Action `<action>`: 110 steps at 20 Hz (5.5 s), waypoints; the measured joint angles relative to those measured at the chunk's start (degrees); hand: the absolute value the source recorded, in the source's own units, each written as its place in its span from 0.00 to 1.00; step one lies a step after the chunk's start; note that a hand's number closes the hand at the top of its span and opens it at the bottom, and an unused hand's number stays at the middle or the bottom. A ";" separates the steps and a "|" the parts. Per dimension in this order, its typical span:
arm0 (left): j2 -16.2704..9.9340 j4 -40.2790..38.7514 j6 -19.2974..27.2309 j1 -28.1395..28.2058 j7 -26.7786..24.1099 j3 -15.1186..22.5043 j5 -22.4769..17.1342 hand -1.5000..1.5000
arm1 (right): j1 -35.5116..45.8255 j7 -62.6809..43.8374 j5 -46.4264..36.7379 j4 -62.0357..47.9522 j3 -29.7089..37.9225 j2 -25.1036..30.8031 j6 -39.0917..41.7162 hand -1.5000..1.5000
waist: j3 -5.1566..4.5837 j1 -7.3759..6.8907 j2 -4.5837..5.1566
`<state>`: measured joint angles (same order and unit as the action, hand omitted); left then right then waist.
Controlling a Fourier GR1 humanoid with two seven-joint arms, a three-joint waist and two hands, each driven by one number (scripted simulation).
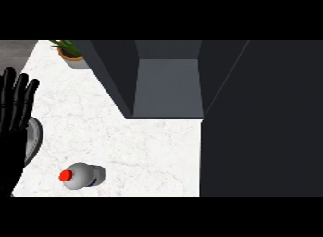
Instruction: Pick up the bottled water, place it into the cabinet and close the cabinet
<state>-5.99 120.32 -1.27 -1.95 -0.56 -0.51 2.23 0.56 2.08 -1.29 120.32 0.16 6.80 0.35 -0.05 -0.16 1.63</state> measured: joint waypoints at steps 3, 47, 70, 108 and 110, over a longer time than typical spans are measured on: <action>2.75 3.41 4.19 3.97 0.95 1.95 4.87 0.00 | -2.33 -0.49 0.12 0.39 -0.39 0.04 0.70 0.00 | 0.05 -0.05 -0.97; 1.32 12.77 59.97 42.96 -11.69 48.26 10.96 0.00 | -44.80 4.67 13.88 19.00 -2.12 1.42 20.48 0.00 | -0.03 0.70 -2.02; 5.65 -20.74 39.30 32.11 -33.94 18.54 -25.12 0.00 | -58.96 17.06 13.56 19.15 -0.27 1.92 27.50 0.00 | -0.12 0.80 -1.87; 5.87 -62.23 11.45 8.37 -57.35 4.43 -46.50 1.00 | -64.97 24.13 14.52 18.39 6.63 1.07 33.78 0.00 | -0.01 0.69 -1.65; 5.90 -62.25 11.38 8.09 -57.78 5.01 -47.16 1.00 | -63.66 23.29 14.56 18.28 6.91 1.10 33.57 0.00 | -0.01 0.56 -1.63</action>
<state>-0.09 58.07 10.11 6.14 -58.33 4.50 -44.92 -63.11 25.37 13.27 138.60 7.07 7.90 33.92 -0.06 0.40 0.00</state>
